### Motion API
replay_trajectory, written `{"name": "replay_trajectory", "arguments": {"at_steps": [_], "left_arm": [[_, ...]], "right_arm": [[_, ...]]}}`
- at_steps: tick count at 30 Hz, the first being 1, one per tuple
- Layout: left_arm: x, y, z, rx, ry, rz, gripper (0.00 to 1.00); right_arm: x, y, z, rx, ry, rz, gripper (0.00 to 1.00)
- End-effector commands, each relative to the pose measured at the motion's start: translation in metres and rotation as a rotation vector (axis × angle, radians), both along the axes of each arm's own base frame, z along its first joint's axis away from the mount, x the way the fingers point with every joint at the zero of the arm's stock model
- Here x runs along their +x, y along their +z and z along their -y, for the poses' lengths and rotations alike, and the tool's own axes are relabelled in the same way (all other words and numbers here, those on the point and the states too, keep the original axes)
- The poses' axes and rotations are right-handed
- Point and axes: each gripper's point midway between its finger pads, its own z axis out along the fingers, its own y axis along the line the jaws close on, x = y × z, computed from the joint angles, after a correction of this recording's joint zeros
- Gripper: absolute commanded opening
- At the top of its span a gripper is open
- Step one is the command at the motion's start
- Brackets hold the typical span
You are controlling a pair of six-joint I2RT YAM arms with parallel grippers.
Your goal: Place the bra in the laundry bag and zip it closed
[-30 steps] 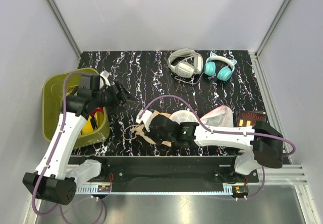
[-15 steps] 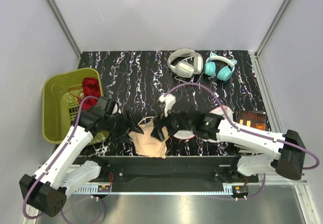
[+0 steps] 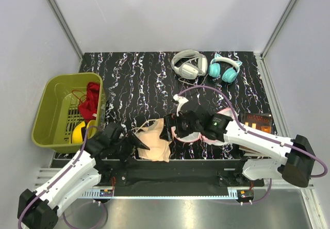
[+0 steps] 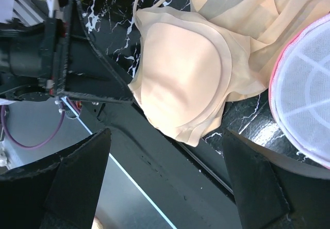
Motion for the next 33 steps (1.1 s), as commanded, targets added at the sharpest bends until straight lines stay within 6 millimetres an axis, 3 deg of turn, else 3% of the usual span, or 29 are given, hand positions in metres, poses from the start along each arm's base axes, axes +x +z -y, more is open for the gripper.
{"name": "replay_trajectory", "arguments": {"at_steps": [1, 6, 11, 14, 16, 21, 22, 24, 25, 26, 28, 30, 31, 32, 33], "left_arm": [[0.024, 0.005, 0.011, -0.029, 0.147, 0.004, 0.84], [0.034, -0.010, 0.020, 0.077, 0.120, -0.001, 0.80], [0.043, -0.014, 0.024, 0.135, 0.121, 0.013, 0.65], [0.052, -0.011, 0.023, 0.143, 0.150, 0.057, 0.47], [0.055, -0.011, 0.023, 0.140, 0.166, 0.067, 0.42], [0.064, -0.011, 0.025, 0.129, 0.179, 0.106, 0.00], [0.066, -0.010, 0.025, 0.133, 0.177, 0.117, 0.00], [0.072, 0.005, 0.024, 0.165, 0.139, 0.174, 0.00], [0.072, 0.005, 0.013, 0.233, 0.134, 0.177, 0.00], [0.079, 0.023, 0.016, 0.248, 0.080, 0.237, 0.00], [0.083, 0.035, 0.005, 0.339, 0.020, 0.273, 0.00], [0.097, 0.066, 0.010, 0.381, -0.109, 0.360, 0.00], [0.088, 0.068, -0.002, 0.454, -0.162, 0.316, 0.00], [0.100, 0.091, 0.004, 0.468, -0.209, 0.362, 0.00], [0.103, 0.099, 0.005, 0.477, -0.240, 0.376, 0.00]], "right_arm": [[-0.001, 0.022, 0.004, 0.064, -0.033, 0.026, 0.95], [0.000, 0.031, 0.011, 0.079, -0.041, 0.067, 0.95], [-0.001, 0.034, 0.016, 0.084, -0.038, 0.084, 0.95], [-0.003, 0.033, 0.017, 0.082, -0.040, 0.080, 0.95], [-0.003, 0.034, 0.018, 0.084, -0.036, 0.087, 0.95], [0.003, 0.037, 0.022, 0.079, -0.047, 0.113, 0.95], [0.004, 0.038, 0.022, 0.078, -0.051, 0.110, 0.95], [0.008, 0.036, 0.026, 0.071, -0.062, 0.098, 0.95], [0.010, 0.036, 0.027, 0.072, -0.067, 0.091, 0.95], [0.010, 0.034, 0.028, 0.068, -0.064, 0.079, 0.95], [0.019, 0.036, 0.032, 0.067, -0.074, 0.077, 0.95], [0.021, 0.035, 0.034, 0.051, -0.047, 0.072, 0.95], [0.026, 0.043, 0.034, 0.057, -0.051, 0.086, 0.95], [0.026, 0.045, 0.035, 0.051, -0.029, 0.093, 0.96], [0.028, 0.046, 0.034, 0.046, -0.018, 0.095, 0.96]]}}
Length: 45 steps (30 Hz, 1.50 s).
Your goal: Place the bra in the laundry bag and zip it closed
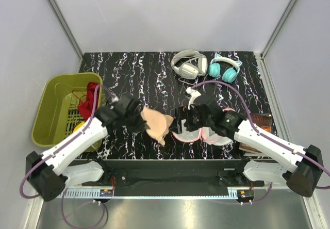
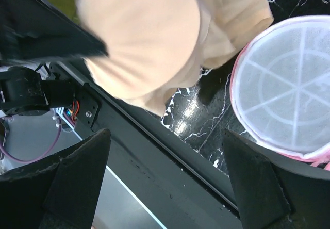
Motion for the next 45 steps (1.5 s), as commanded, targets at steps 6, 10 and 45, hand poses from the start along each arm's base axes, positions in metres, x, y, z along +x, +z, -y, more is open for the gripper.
{"name": "replay_trajectory", "arguments": {"at_steps": [6, 10, 45], "left_arm": [[0.069, 0.110, 0.003, 0.091, -0.273, 0.233, 0.00], [0.103, 0.143, 0.007, 0.025, -0.274, 0.292, 0.00], [-0.004, 0.129, 0.020, -0.309, -0.831, 0.460, 0.00]], "right_arm": [[0.029, 0.043, -0.005, 0.018, 0.050, 0.077, 1.00], [0.048, 0.058, 0.003, 0.005, -0.026, 0.104, 1.00], [0.044, 0.071, -0.026, 0.322, 0.394, -0.119, 1.00]]}}
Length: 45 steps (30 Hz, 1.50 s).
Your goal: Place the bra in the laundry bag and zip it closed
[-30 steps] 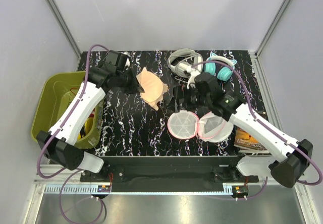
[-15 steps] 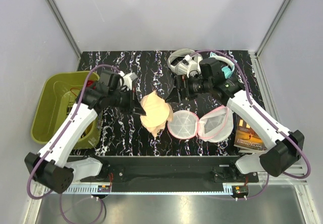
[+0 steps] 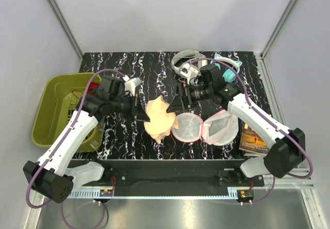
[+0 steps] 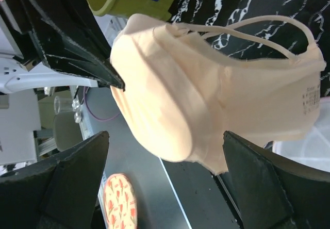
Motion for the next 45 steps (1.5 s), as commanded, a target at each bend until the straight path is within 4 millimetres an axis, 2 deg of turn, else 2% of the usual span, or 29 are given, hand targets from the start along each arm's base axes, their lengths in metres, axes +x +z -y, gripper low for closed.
{"name": "replay_trajectory", "arguments": {"at_steps": [1, 4, 8, 10, 15, 20, 24, 27, 28, 32, 35, 36, 37, 38, 39, 40, 41, 43, 44, 45], "left_arm": [[-0.011, 0.026, 0.008, -0.100, -0.092, 0.085, 0.00], [-0.017, 0.031, 0.009, -0.126, -0.124, 0.098, 0.00], [-0.022, 0.042, 0.010, -0.154, -0.154, 0.137, 0.00], [-0.024, 0.048, 0.011, -0.169, -0.164, 0.154, 0.00], [-0.019, 0.055, 0.013, -0.186, -0.159, 0.189, 0.00], [-0.011, 0.071, 0.017, -0.209, -0.160, 0.245, 0.00], [-0.008, 0.074, 0.019, -0.221, -0.159, 0.258, 0.00], [-0.004, 0.073, 0.018, -0.215, -0.147, 0.269, 0.00], [-0.004, 0.072, 0.019, -0.217, -0.147, 0.268, 0.00], [-0.006, 0.068, 0.020, -0.230, -0.147, 0.249, 0.00], [-0.009, 0.066, 0.020, -0.235, -0.151, 0.243, 0.00], [-0.009, 0.065, 0.020, -0.237, -0.152, 0.238, 0.02], [-0.011, 0.065, 0.021, -0.245, -0.158, 0.234, 0.12], [-0.012, 0.064, 0.021, -0.251, -0.160, 0.224, 0.20], [-0.013, 0.065, 0.021, -0.257, -0.162, 0.226, 0.30], [-0.013, 0.065, 0.021, -0.257, -0.158, 0.232, 0.48], [-0.013, 0.064, 0.020, -0.255, -0.152, 0.234, 0.54], [-0.007, 0.060, 0.016, -0.225, -0.105, 0.254, 0.64], [-0.005, 0.057, 0.014, -0.215, -0.083, 0.249, 0.81], [-0.001, 0.055, 0.011, -0.203, -0.055, 0.246, 0.83]], "right_arm": [[-0.008, 0.007, -0.011, 0.093, 0.099, -0.025, 1.00], [-0.011, 0.012, -0.014, 0.139, 0.127, -0.012, 1.00], [-0.012, 0.007, -0.014, 0.138, 0.143, -0.014, 1.00], [-0.017, 0.010, -0.016, 0.165, 0.172, -0.038, 0.99], [-0.033, 0.024, -0.021, 0.245, 0.223, -0.069, 1.00], [-0.048, 0.021, -0.023, 0.251, 0.254, -0.093, 1.00], [-0.057, 0.032, -0.027, 0.286, 0.259, -0.116, 0.99], [-0.055, 0.042, -0.029, 0.322, 0.229, -0.137, 0.93], [-0.055, 0.042, -0.029, 0.324, 0.219, -0.146, 0.87], [-0.046, 0.048, -0.032, 0.346, 0.131, -0.167, 0.76], [-0.042, 0.044, -0.031, 0.347, 0.083, -0.177, 0.58], [-0.041, 0.041, -0.031, 0.344, 0.069, -0.181, 0.55], [-0.039, 0.039, -0.031, 0.342, 0.053, -0.181, 0.48], [-0.036, 0.038, -0.031, 0.340, 0.030, -0.185, 0.32], [-0.035, 0.034, -0.031, 0.336, 0.016, -0.188, 0.22], [-0.033, 0.032, -0.030, 0.331, -0.003, -0.194, 0.07], [-0.027, 0.027, -0.028, 0.322, -0.041, -0.201, 0.00], [-0.023, 0.024, -0.023, 0.309, -0.088, -0.189, 0.00], [-0.011, 0.012, -0.015, 0.258, -0.170, -0.167, 0.00], [-0.008, 0.016, -0.008, 0.246, -0.208, -0.132, 0.00]]}}
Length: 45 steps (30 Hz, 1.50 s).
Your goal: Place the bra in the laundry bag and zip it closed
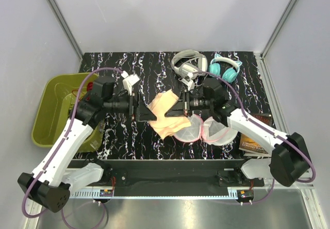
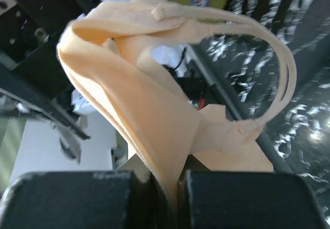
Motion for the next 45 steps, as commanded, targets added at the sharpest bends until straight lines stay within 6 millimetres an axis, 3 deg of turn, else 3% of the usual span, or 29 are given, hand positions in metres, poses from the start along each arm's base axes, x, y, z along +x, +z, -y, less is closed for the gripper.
{"name": "replay_trajectory", "arguments": {"at_steps": [1, 2, 4, 5, 7, 8, 10, 12, 13, 15, 16, 21, 26, 30, 38, 41, 42, 45], "left_arm": [[0.018, -0.003, -0.010, 0.022, 0.133, 0.020, 0.84], [0.024, -0.011, -0.014, 0.045, 0.178, -0.008, 0.82], [0.034, -0.032, -0.016, 0.075, 0.254, -0.097, 0.78], [0.037, -0.039, -0.016, 0.083, 0.276, -0.122, 0.72], [0.044, -0.065, -0.017, 0.110, 0.333, -0.196, 0.64], [0.046, -0.072, -0.015, 0.111, 0.338, -0.219, 0.63], [0.053, -0.098, -0.008, 0.177, 0.366, -0.269, 0.67], [0.052, -0.104, 0.013, 0.221, 0.316, -0.266, 0.68], [0.059, -0.125, 0.018, 0.294, 0.338, -0.299, 0.70], [0.061, -0.136, 0.036, 0.340, 0.323, -0.313, 0.71], [0.067, -0.157, 0.038, 0.400, 0.347, -0.350, 0.71], [0.085, -0.195, 0.053, 0.521, 0.358, -0.354, 0.70], [0.097, -0.205, 0.075, 0.522, 0.317, -0.365, 0.67], [0.094, -0.224, 0.090, 0.527, 0.279, -0.410, 0.64], [0.094, -0.247, 0.100, 0.540, 0.250, -0.453, 0.63], [0.095, -0.252, 0.101, 0.547, 0.247, -0.458, 0.51], [0.095, -0.253, 0.102, 0.544, 0.238, -0.459, 0.39], [0.097, -0.256, 0.102, 0.554, 0.236, -0.459, 0.22]], "right_arm": [[0.027, 0.006, 0.026, -0.088, -0.225, 0.101, 0.00], [0.037, -0.012, 0.043, -0.192, -0.299, 0.106, 0.00], [0.043, -0.010, 0.063, -0.259, -0.374, 0.149, 0.00], [0.047, -0.025, 0.081, -0.355, -0.432, 0.140, 0.00], [0.055, -0.029, 0.105, -0.413, -0.509, 0.135, 0.00], [0.055, -0.041, 0.121, -0.484, -0.554, 0.110, 0.00], [0.058, -0.043, 0.142, -0.533, -0.619, 0.106, 0.00], [0.057, -0.047, 0.159, -0.586, -0.656, 0.113, 0.00], [0.059, -0.047, 0.167, -0.600, -0.676, 0.112, 0.00], [0.059, -0.045, 0.177, -0.622, -0.697, 0.120, 0.00], [0.060, -0.045, 0.184, -0.633, -0.715, 0.113, 0.00], [0.063, -0.049, 0.197, -0.671, -0.748, 0.127, 0.00], [0.073, -0.057, 0.204, -0.696, -0.772, 0.166, 0.00], [0.084, -0.059, 0.211, -0.703, -0.816, 0.209, 0.00], [0.090, -0.079, 0.225, -0.741, -0.871, 0.219, 0.00], [0.090, -0.088, 0.224, -0.725, -0.886, 0.181, 0.00], [0.088, -0.090, 0.225, -0.728, -0.890, 0.169, 0.00], [0.083, -0.098, 0.230, -0.763, -0.895, 0.137, 0.00]]}}
